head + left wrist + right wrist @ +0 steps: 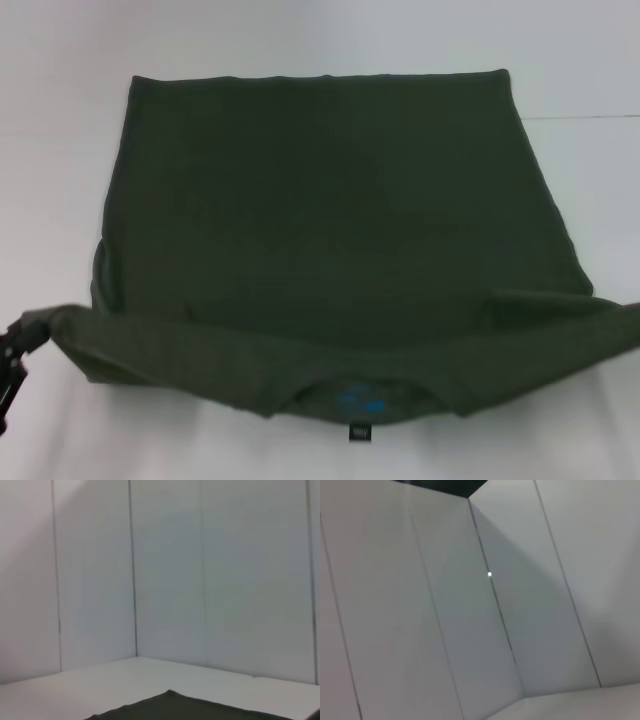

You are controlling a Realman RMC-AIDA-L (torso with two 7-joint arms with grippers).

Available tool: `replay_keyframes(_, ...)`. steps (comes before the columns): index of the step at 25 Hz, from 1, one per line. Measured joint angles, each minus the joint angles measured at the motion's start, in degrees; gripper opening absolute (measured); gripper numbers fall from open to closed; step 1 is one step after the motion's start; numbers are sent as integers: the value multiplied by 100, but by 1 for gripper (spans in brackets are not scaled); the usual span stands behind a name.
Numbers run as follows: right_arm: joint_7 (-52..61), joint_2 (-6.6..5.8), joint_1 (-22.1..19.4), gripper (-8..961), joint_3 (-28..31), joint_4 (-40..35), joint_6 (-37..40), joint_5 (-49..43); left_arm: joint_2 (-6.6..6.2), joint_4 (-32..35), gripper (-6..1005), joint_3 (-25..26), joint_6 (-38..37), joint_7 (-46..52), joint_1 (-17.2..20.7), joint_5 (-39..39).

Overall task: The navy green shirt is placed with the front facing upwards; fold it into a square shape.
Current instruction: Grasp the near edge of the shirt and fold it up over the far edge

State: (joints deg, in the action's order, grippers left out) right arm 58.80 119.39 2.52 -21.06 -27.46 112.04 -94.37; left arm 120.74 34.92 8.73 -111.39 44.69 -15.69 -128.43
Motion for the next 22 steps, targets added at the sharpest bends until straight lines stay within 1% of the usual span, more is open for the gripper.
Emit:
replay_keyframes(5, 223, 4, 347, 30, 134, 16, -521, -2, 2, -411, 19, 14, 738, 16, -204, 296)
replay_keyframes(11, 459, -63, 624, 30, 379, 15, -953, 25, -4, -751, 20, 22, 1418, 28, -320, 819)
replay_keyframes(13, 602, -70, 742, 31, 452, 1, -1187, 12, 0, -833, 20, 22, 1586, 29, -376, 884)
replay_keyframes(15, 740, -74, 885, 31, 457, -17, -1527, 2, 10, -947, 20, 14, 1910, 30, -515, 933)
replay_keyframes(16, 772, -74, 958, 31, 437, -17, -1666, -5, 10, -947, 20, 14, 1910, 30, -515, 933)
replay_keyframes(18, 783, -75, 1106, 31, 394, -14, -1948, -51, 22, -1003, 20, 8, 2079, 21, -629, 938)
replay_keyframes(21, 752, -78, 1316, 30, 385, 2, -2176, -152, 25, -1110, 19, 10, 2293, -22, -805, 951)
replay_keyframes(22, 752, -79, 1372, 30, 385, 3, -2253, -162, 25, -1110, 19, 10, 2293, -22, -805, 951)
